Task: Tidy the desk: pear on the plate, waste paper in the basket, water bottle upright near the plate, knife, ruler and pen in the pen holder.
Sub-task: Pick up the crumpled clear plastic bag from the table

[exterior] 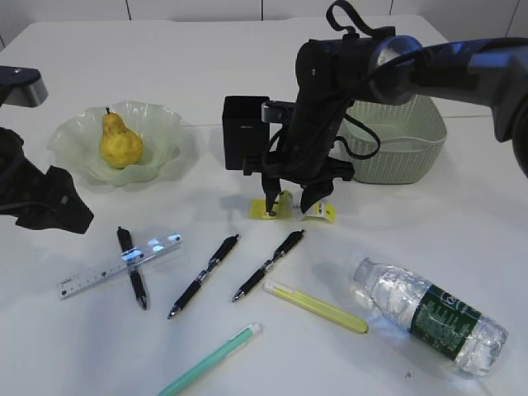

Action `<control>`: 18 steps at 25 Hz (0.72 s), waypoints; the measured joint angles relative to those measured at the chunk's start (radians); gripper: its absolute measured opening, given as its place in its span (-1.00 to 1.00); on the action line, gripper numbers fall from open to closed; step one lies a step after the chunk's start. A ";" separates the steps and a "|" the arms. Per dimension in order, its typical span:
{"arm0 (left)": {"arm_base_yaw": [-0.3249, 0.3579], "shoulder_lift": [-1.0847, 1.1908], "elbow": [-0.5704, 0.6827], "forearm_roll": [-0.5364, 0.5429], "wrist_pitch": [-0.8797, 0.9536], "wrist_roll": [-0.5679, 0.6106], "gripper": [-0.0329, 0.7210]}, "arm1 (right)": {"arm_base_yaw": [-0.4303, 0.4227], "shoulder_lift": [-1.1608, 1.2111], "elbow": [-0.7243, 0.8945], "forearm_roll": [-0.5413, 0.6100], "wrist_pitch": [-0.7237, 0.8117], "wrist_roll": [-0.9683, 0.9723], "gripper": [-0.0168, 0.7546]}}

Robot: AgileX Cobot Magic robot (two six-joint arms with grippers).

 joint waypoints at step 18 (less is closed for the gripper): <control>0.000 0.000 0.000 -0.004 0.000 0.000 0.52 | 0.004 0.014 -0.002 0.005 -0.034 0.000 0.26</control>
